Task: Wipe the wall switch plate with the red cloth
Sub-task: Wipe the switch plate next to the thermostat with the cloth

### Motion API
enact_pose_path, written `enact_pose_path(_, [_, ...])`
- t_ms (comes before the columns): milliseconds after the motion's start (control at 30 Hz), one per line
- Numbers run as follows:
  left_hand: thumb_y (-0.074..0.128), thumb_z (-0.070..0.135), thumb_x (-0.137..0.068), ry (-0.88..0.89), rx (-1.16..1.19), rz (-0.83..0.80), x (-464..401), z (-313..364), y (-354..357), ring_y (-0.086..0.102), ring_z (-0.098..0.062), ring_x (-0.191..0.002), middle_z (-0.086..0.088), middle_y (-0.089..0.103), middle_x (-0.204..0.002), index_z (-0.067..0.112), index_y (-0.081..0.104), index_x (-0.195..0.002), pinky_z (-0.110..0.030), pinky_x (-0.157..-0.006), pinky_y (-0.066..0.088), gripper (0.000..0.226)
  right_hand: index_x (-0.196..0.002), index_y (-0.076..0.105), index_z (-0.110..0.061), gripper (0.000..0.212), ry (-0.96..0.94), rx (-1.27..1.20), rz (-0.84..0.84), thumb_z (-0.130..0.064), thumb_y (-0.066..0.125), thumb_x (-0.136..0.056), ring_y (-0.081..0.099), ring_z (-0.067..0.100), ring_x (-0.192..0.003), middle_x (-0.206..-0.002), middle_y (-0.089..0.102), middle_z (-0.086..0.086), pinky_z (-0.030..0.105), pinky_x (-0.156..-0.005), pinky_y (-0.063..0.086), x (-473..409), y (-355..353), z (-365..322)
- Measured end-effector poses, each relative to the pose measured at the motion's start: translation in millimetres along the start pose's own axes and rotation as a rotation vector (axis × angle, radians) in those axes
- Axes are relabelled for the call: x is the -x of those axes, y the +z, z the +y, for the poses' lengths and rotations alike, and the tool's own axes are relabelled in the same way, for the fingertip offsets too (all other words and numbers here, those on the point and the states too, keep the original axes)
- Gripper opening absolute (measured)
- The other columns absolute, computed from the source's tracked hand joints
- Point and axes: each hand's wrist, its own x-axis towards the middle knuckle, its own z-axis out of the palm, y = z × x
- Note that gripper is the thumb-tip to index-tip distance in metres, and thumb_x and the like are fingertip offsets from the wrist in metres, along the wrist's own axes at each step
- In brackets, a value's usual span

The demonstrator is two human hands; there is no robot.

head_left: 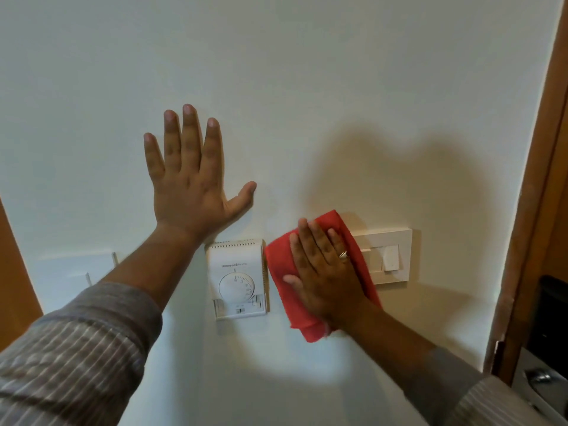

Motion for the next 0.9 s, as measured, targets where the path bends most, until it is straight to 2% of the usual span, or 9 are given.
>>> enact_pose_path(100, [0.036,0.076,-0.091,0.002,0.0,0.004,1,-1,0,0.013,-0.05,-0.154,-0.029,0.014,-0.167,0.007,0.013,-0.161,-0.067,-0.121,0.009,0.101,-0.153,0.024,-0.002,0.072,0.093,0.013,-0.018,-0.051,0.035,-0.102,0.012,0.034,-0.152,-0.159,0.02,0.019,0.048,-0.124,0.005,-4,3,-29])
enact_pose_path(233, [0.036,0.077,-0.091,0.005,0.011,0.005,2,-3,0,0.014,-0.049,-0.154,-0.028,0.015,-0.167,0.008,0.015,-0.161,-0.067,-0.121,0.009,0.101,-0.152,0.031,-0.005,0.065,-0.349,0.045,0.001,-0.047,0.043,-0.104,0.019,0.031,-0.151,-0.16,0.026,0.014,0.045,-0.126,0.007,14,3,-1])
enact_pose_path(333, [0.035,0.077,-0.09,-0.006,0.014,-0.01,4,-4,0,0.014,-0.048,-0.154,-0.027,0.015,-0.167,0.009,0.014,-0.161,-0.067,-0.122,0.01,0.101,-0.157,0.017,-0.007,0.067,-0.542,0.075,-0.05,-0.045,0.038,-0.106,0.011,0.031,-0.153,-0.164,0.012,0.011,0.045,-0.126,0.004,25,3,35])
enact_pose_path(433, [0.034,0.077,-0.09,-0.015,0.021,-0.017,3,-2,0,0.011,-0.046,-0.155,-0.025,0.012,-0.168,0.01,0.011,-0.162,-0.065,-0.122,0.008,0.101,-0.158,0.014,-0.009,0.067,-0.445,0.046,-0.025,-0.045,0.036,-0.106,0.01,0.029,-0.154,-0.164,0.011,0.01,0.045,-0.126,0.006,30,5,43])
enact_pose_path(600, [0.037,0.077,-0.089,-0.01,0.006,-0.01,3,-4,3,0.015,-0.047,-0.154,-0.026,0.016,-0.167,0.01,0.013,-0.161,-0.065,-0.121,0.01,0.101,-0.152,0.033,-0.009,0.06,-0.149,-0.033,0.017,-0.044,0.04,-0.104,0.017,0.03,-0.153,-0.161,0.026,0.014,0.046,-0.126,0.01,21,0,12])
enact_pose_path(733, [0.044,0.073,-0.092,-0.04,0.04,-0.077,0,1,-10,0.017,-0.049,-0.153,-0.029,0.018,-0.166,0.004,0.02,-0.16,-0.066,-0.121,0.01,0.099,-0.148,0.043,-0.007,0.051,-0.114,-0.172,-0.043,-0.03,0.042,-0.102,0.027,0.031,-0.15,-0.156,0.036,0.014,0.047,-0.124,0.018,16,-15,9])
enact_pose_path(800, [0.052,0.06,-0.094,-0.082,0.189,-0.069,8,8,-25,0.023,-0.047,-0.152,-0.03,0.026,-0.163,0.003,0.033,-0.156,-0.06,-0.122,0.015,0.086,-0.143,0.05,-0.004,0.046,-0.122,-0.216,-0.049,-0.022,0.039,-0.102,0.033,0.035,-0.147,-0.154,0.04,0.017,0.05,-0.121,0.025,14,-21,13])
enact_pose_path(833, [0.056,0.052,-0.095,-0.093,0.29,-0.022,24,16,-34,0.037,-0.045,-0.146,-0.028,0.041,-0.156,0.004,0.047,-0.148,-0.054,-0.118,0.026,0.072,-0.141,0.052,-0.003,0.045,-0.122,-0.239,-0.049,-0.019,0.033,-0.104,0.035,0.037,-0.145,-0.153,0.041,0.019,0.051,-0.12,0.028,13,-24,14])
enact_pose_path(900, [0.056,0.042,-0.094,-0.168,0.525,0.002,80,43,-55,0.065,-0.03,-0.109,-0.01,0.071,-0.117,0.024,0.068,-0.117,-0.04,-0.096,0.046,0.032,-0.139,0.053,0.001,0.044,-0.108,-0.275,-0.041,-0.015,0.026,-0.107,0.036,0.042,-0.143,-0.152,0.038,0.024,0.051,-0.119,0.03,12,-29,16])
